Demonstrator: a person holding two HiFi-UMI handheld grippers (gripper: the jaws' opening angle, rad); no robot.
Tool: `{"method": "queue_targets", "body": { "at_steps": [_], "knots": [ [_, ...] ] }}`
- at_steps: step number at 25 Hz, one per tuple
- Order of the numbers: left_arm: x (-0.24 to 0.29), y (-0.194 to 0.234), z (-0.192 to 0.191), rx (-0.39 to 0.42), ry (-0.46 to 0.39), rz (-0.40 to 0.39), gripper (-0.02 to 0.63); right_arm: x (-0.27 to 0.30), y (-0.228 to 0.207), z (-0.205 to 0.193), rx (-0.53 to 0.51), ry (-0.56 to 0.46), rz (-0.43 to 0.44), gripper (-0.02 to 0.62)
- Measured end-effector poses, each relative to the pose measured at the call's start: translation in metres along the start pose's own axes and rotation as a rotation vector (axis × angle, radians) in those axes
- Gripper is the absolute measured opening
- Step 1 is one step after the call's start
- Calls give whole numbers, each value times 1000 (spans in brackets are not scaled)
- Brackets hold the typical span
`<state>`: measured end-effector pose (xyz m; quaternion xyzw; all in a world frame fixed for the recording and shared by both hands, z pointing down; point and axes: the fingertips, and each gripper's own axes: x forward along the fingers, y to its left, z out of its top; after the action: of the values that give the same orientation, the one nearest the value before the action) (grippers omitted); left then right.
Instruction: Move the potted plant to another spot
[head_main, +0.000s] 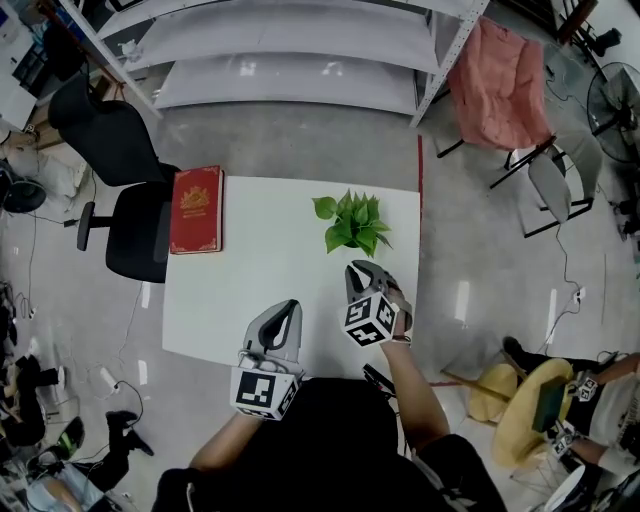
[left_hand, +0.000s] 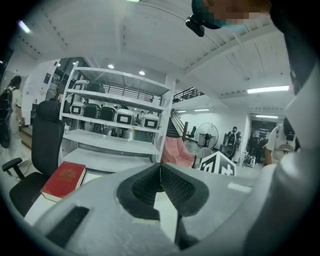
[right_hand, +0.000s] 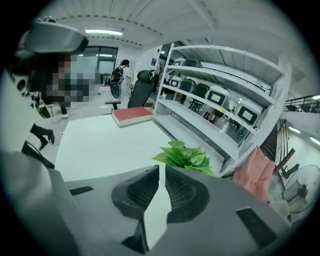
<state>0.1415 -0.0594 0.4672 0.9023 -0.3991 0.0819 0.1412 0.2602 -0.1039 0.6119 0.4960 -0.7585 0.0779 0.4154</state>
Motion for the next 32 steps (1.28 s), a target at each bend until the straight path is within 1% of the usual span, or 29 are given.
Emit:
{"method": "queue_targets", "body": {
  "at_steps": [4, 8, 12, 16, 20, 24, 32],
  "knots": [
    [8, 5, -1, 2, 16, -27, 18, 25, 1, -12, -53, 77, -10, 15],
    [17, 16, -1, -4, 17, -35, 18, 50, -6, -23, -106, 150, -29, 15],
    [21, 25, -6, -11, 35, -36, 18, 64, -13, -33, -127, 203, -35, 15],
    [26, 33, -10, -27, 50, -26, 18, 75, -17, -37, -206, 247, -34, 15],
    [33, 37, -12, -32, 61, -32, 19, 83, -18, -42, -283, 292, -29, 15],
    [39, 44, -16, -41, 83, -32, 18, 92, -13, -47, -313, 321, 8, 15],
    [50, 54, -18, -51, 95, -42, 18, 104, -14, -54, -325, 351, 28, 17]
  ]
}}
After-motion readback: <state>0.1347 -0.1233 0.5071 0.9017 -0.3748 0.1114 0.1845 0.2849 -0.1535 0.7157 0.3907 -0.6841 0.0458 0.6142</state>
